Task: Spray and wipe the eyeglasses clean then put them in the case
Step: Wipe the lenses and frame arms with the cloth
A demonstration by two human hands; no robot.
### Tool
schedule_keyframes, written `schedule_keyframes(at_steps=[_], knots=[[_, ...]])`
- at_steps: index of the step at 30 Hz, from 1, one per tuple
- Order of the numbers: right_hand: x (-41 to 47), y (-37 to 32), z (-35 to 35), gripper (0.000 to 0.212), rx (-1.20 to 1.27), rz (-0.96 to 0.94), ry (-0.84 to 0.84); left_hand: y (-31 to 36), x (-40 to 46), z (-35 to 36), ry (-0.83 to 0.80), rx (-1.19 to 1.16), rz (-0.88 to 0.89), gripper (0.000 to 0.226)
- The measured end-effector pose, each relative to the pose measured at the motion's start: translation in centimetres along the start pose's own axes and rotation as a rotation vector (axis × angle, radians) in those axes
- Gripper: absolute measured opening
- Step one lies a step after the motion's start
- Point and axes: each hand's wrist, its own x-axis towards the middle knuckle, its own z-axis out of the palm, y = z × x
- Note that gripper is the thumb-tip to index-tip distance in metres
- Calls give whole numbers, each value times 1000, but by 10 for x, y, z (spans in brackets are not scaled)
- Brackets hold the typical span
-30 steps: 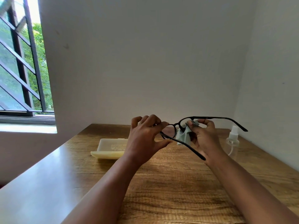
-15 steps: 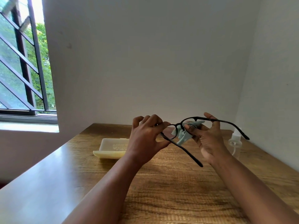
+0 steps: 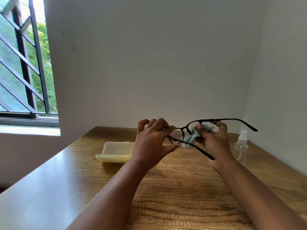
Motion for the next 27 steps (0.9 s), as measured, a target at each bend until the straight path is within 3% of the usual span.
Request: schedule_keyframes(at_steps=[6,9,16,23,27], knots=[[-2,0,-1,74,54,22,-75,-3,-1,0,-30,-1,4,45],[-2,-1,0,71,29,9,-45,-2,-1,1,-47,4,7,44],[0,0,-2,43,-31,3,6,1,0,1,-36,-10,3,48],[-2,-2,-1,72,17,63,-83,-3,-1,-1,-34,-10,-2,47],[-3,-5,-2,68,-1,39,-48,-1,0,-1,-43,-6,12,50]])
